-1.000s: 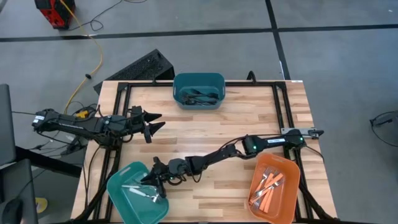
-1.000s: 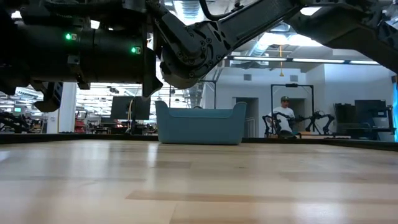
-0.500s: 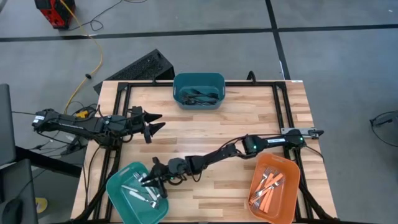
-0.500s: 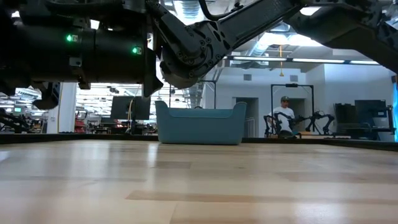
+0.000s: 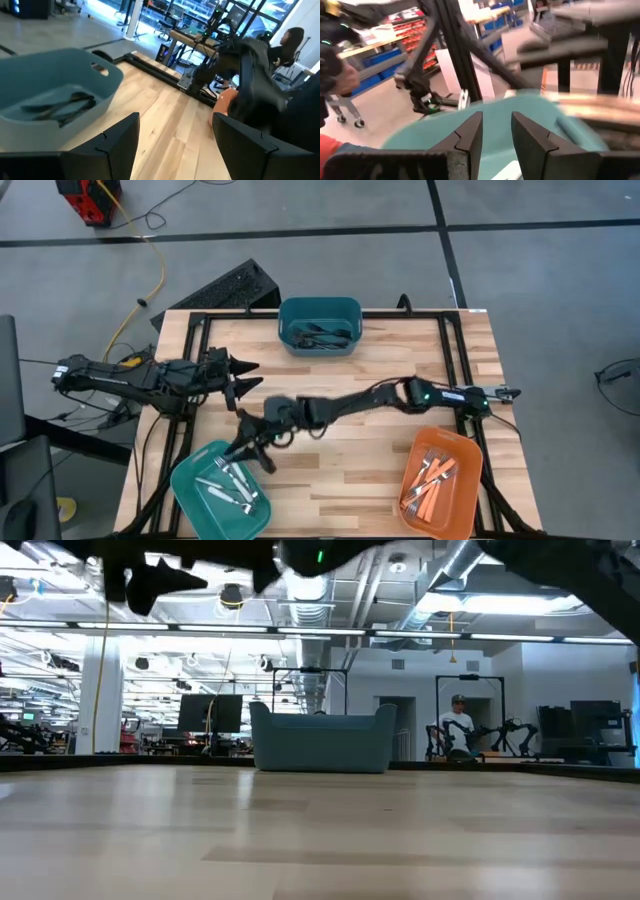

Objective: Sort silverware by color (type)
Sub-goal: Return to Home Position

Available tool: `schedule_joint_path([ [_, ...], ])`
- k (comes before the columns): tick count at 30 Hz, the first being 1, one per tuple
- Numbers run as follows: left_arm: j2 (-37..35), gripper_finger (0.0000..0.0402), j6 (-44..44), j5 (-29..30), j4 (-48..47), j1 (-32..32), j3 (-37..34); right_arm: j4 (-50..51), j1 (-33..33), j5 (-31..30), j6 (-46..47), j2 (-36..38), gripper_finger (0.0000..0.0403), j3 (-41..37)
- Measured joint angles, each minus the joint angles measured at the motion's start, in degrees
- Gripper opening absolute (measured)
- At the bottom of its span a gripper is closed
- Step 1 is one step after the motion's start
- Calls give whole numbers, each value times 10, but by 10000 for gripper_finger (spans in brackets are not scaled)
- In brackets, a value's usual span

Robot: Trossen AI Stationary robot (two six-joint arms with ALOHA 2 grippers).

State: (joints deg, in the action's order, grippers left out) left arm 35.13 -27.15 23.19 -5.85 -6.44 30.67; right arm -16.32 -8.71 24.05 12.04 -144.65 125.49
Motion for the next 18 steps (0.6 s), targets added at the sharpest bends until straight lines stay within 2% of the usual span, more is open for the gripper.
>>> schedule_joint_path([
  [6, -53, 235, 26, -1, -14, 0, 12, 142, 32, 49, -87, 94, 128, 0],
  [14, -187, 235, 35, 11, -77, 0, 12, 387, 72, 50, -228, 237, 128, -1],
  [18, -239, 235, 18, 11, -110, 0, 6, 497, 101, 49, -261, 305, 128, -3],
])
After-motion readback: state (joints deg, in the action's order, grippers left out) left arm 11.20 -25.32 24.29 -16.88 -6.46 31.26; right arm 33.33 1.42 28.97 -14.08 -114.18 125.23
